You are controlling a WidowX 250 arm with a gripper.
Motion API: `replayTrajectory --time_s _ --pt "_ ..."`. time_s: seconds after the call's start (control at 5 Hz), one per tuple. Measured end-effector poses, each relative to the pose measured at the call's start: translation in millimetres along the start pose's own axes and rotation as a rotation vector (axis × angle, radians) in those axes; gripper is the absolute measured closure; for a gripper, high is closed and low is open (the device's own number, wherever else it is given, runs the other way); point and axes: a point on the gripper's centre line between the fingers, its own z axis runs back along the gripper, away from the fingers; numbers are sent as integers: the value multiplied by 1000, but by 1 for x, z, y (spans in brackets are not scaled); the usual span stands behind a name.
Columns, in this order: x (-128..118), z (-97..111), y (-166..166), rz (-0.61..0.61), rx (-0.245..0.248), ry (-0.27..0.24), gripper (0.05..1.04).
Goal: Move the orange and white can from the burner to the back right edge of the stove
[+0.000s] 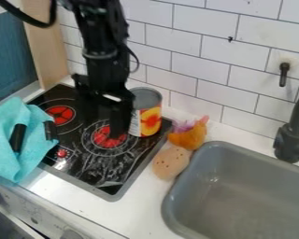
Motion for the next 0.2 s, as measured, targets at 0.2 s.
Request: replayTrajectory --time_s 0.2 --pt "-38 21 5 -48 -22 14 83"
